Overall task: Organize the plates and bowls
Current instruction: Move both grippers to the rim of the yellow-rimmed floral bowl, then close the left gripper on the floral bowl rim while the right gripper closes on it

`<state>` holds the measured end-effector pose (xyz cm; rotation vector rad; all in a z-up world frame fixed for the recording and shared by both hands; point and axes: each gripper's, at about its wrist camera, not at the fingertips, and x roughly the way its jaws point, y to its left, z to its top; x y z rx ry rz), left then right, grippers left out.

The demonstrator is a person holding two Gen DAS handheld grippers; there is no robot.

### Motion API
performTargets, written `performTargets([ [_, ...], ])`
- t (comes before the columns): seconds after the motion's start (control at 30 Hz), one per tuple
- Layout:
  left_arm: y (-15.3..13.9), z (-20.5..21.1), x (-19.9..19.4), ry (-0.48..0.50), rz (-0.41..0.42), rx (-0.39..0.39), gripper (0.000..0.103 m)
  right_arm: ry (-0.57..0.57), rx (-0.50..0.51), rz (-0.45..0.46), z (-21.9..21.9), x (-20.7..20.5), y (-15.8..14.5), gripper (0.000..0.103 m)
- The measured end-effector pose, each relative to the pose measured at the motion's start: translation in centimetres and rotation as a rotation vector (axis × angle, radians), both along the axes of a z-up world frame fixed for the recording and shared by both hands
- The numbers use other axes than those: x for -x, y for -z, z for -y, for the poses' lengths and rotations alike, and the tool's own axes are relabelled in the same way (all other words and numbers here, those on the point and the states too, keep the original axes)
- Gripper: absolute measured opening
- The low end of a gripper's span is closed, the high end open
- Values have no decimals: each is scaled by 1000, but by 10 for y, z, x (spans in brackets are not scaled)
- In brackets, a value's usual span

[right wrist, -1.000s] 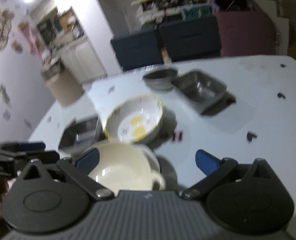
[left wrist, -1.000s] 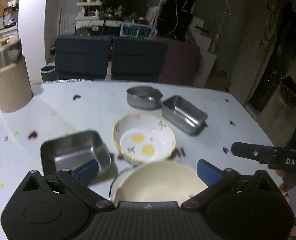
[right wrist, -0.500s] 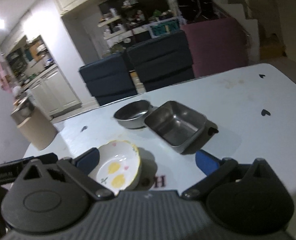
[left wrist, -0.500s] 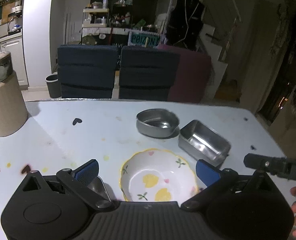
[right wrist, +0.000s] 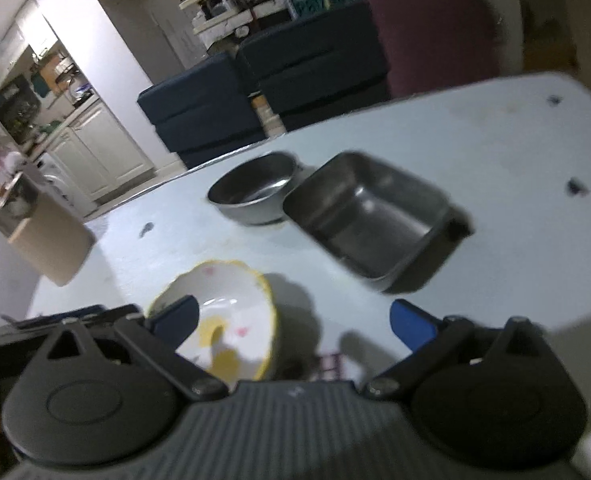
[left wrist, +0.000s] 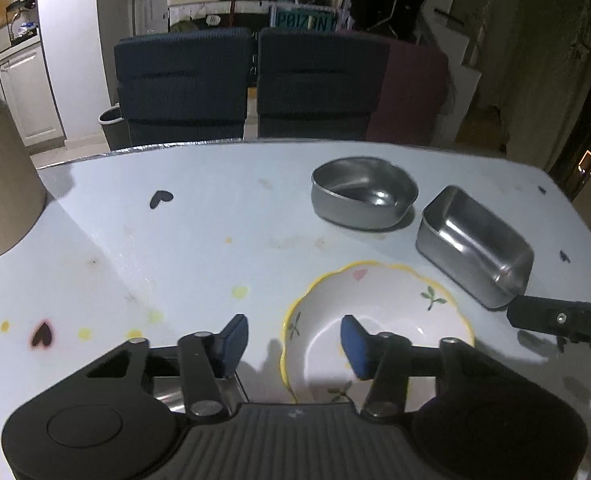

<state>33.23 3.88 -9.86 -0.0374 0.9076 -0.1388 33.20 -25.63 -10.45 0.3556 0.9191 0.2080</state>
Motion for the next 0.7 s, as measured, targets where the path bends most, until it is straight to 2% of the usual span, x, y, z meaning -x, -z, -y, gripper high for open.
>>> performTargets([
  [0.07,5,1,-5,5,-14,-13,47,3,-3,-24,-2,-5,4,95],
  [0.13,10,2,-9,7,-27,-31,41,-17,-8,-43,-5,-9,8,82],
  [0.2,15,2,-13,6,-45,-42,29,-32,-8,-64,-8,-12,13,72],
  [0.23,17,2,-15,6,-55,-47,26,-40,-1,-74,-10,-13,14,64],
  [0.27,19,2,-16,7,-61,-52,21,-49,8,-87,-12,-14,17,61],
  [0.33,23,3,-18,13,-72,-61,19,-57,20,-108,-16,-16,21,49],
  [0.43,26,4,-20,30,-85,-66,19,-60,39,-138,-19,-18,28,44],
  [0.53,29,7,-20,48,-98,-75,17,-57,17,-156,-19,-20,32,40],
  [0.7,33,11,-19,83,-126,-91,14,-87,26,-174,-25,-24,39,36],
])
